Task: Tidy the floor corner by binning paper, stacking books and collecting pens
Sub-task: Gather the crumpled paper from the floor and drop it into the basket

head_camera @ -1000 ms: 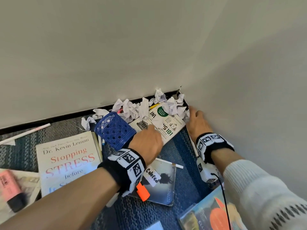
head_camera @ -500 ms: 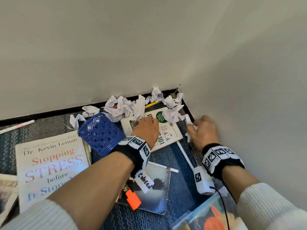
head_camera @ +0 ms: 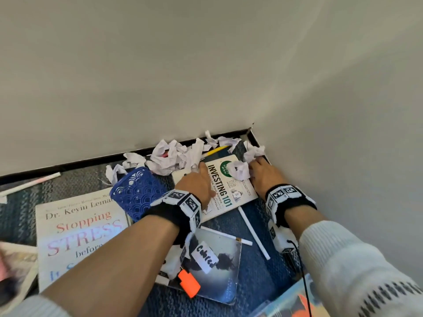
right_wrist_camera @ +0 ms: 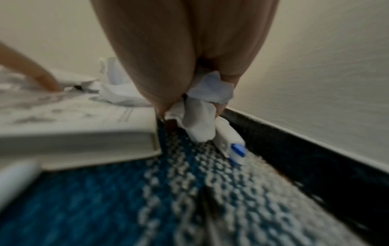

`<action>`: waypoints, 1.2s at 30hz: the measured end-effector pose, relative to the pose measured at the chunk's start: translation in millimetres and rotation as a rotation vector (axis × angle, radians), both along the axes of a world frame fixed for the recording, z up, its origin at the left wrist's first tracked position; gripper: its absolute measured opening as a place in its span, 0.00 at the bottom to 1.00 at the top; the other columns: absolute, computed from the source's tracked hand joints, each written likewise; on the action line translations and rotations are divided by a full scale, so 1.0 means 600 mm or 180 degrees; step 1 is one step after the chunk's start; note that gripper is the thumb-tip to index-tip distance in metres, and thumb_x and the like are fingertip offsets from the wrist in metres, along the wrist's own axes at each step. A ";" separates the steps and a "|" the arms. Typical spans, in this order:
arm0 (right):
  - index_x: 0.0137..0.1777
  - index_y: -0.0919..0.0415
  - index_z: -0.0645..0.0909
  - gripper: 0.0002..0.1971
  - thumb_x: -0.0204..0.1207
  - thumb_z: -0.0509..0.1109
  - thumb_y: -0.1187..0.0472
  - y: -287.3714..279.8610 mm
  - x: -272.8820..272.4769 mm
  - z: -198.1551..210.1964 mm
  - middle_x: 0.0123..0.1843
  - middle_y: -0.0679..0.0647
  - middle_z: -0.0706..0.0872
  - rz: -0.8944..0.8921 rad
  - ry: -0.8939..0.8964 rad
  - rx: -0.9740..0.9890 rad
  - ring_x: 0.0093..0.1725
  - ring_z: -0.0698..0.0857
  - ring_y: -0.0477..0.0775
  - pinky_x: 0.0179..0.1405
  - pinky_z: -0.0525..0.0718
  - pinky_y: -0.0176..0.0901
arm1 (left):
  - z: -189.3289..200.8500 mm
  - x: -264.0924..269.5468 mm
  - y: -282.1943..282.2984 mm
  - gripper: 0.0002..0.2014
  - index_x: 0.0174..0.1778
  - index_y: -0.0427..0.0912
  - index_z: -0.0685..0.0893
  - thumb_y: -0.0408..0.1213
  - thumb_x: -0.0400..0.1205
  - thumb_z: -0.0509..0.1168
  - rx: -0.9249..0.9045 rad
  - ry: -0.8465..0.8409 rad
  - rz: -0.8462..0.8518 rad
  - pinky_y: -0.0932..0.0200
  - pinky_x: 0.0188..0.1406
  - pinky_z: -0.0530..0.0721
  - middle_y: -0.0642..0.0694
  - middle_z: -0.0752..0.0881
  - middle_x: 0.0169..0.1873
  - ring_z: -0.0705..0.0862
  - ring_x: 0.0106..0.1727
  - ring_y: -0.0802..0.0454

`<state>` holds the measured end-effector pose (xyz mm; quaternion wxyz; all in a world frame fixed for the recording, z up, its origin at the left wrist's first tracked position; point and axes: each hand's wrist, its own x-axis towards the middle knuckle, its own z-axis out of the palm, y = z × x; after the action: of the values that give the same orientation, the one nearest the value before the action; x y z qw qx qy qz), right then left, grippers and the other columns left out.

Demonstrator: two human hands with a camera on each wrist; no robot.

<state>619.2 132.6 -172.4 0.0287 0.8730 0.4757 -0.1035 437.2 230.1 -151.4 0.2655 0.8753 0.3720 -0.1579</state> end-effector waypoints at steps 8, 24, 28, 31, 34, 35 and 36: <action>0.53 0.65 0.77 0.10 0.83 0.59 0.59 -0.046 -0.027 0.014 0.51 0.67 0.85 -0.0643 0.0294 0.0610 0.48 0.84 0.67 0.42 0.76 0.48 | 0.007 0.033 0.013 0.32 0.78 0.43 0.58 0.44 0.82 0.68 0.0493 -0.0747 -0.0271 0.47 0.46 0.84 0.39 0.84 0.50 0.85 0.50 0.39; 0.78 0.48 0.65 0.26 0.82 0.65 0.49 0.017 0.010 0.041 0.69 0.59 0.71 -0.0656 0.0495 0.0766 0.56 0.78 0.54 0.63 0.78 0.48 | -0.026 0.072 -0.010 0.14 0.59 0.35 0.82 0.37 0.87 0.55 0.0740 -0.0215 -0.0826 0.50 0.49 0.80 0.37 0.83 0.58 0.83 0.58 0.39; 0.83 0.50 0.55 0.32 0.82 0.64 0.52 0.059 0.023 -0.006 0.76 0.62 0.63 -0.0342 0.0236 0.0466 0.69 0.74 0.67 0.69 0.76 0.56 | -0.023 0.065 -0.008 0.16 0.68 0.33 0.68 0.28 0.84 0.58 0.0577 -0.0560 -0.0225 0.48 0.54 0.80 0.34 0.71 0.64 0.81 0.58 0.37; 0.82 0.57 0.58 0.28 0.84 0.58 0.55 0.059 0.026 -0.034 0.80 0.60 0.63 -0.0055 -0.0108 0.0240 0.70 0.71 0.67 0.72 0.72 0.58 | -0.028 0.067 0.001 0.21 0.70 0.36 0.64 0.29 0.82 0.62 0.0353 -0.0884 0.0136 0.42 0.57 0.80 0.35 0.71 0.65 0.81 0.59 0.35; 0.75 0.61 0.68 0.22 0.85 0.55 0.52 0.045 0.028 -0.038 0.73 0.63 0.72 0.0300 -0.0492 0.0229 0.63 0.75 0.65 0.64 0.74 0.54 | -0.035 0.072 0.009 0.20 0.68 0.35 0.65 0.30 0.82 0.63 0.0330 -0.0891 0.0136 0.42 0.57 0.83 0.36 0.72 0.64 0.82 0.57 0.36; 0.74 0.61 0.69 0.21 0.85 0.55 0.52 0.041 0.025 -0.038 0.71 0.64 0.73 0.0316 -0.0532 0.0162 0.63 0.75 0.65 0.63 0.74 0.54 | -0.037 0.072 0.011 0.19 0.68 0.35 0.65 0.30 0.83 0.62 0.0314 -0.0865 0.0148 0.42 0.56 0.83 0.36 0.73 0.63 0.82 0.57 0.36; 0.73 0.62 0.68 0.20 0.86 0.54 0.52 0.038 0.023 -0.037 0.70 0.66 0.74 0.0276 -0.0512 0.0091 0.63 0.75 0.66 0.62 0.76 0.53 | -0.037 0.074 0.012 0.18 0.67 0.36 0.65 0.31 0.83 0.62 0.0269 -0.0853 0.0178 0.42 0.56 0.83 0.36 0.73 0.63 0.82 0.57 0.36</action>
<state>633.1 155.2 -194.8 0.0587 0.8574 0.5107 -0.0249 481.4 237.4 -173.5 0.2800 0.8883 0.3637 -0.0164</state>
